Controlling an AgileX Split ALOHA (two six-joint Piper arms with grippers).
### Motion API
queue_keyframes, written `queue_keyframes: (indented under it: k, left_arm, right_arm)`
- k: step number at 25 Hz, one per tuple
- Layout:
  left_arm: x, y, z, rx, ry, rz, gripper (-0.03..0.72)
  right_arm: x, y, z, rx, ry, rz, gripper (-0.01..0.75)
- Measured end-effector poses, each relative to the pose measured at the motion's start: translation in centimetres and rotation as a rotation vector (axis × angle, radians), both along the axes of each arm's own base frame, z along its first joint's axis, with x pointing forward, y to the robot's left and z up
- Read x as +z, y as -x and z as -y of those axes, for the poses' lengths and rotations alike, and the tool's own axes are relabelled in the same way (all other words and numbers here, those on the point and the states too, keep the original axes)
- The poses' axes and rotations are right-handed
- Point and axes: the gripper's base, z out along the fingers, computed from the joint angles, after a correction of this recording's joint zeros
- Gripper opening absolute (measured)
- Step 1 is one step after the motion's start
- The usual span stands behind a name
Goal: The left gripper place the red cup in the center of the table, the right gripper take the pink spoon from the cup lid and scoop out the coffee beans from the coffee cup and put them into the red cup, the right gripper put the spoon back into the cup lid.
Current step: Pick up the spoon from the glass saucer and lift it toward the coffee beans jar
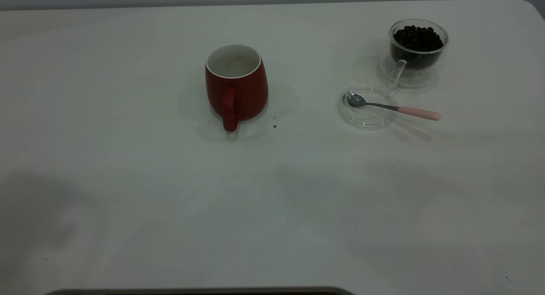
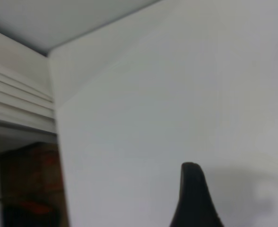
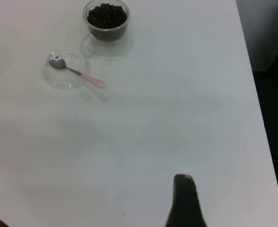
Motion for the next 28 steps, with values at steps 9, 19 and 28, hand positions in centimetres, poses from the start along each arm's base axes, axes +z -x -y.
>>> queue_keyframes:
  k: [9,19,28]
  left_arm:
    - [-3.4,11.0,-4.2,-0.018,0.09,0.106,0.569]
    - [-6.8,16.9,-5.9,-0.052,0.232,0.2,0.569]
    - [-11.4,19.3,-4.9,0.026,0.332,0.172,0.569]
  right_arm:
    - [0.0,0.0,0.0,0.0,0.0,0.0,0.589]
    - [0.0,0.0,0.0,0.0,0.0,0.0,0.589]
    - [0.0,0.0,0.0,-0.001,-0.001,0.0,0.589]
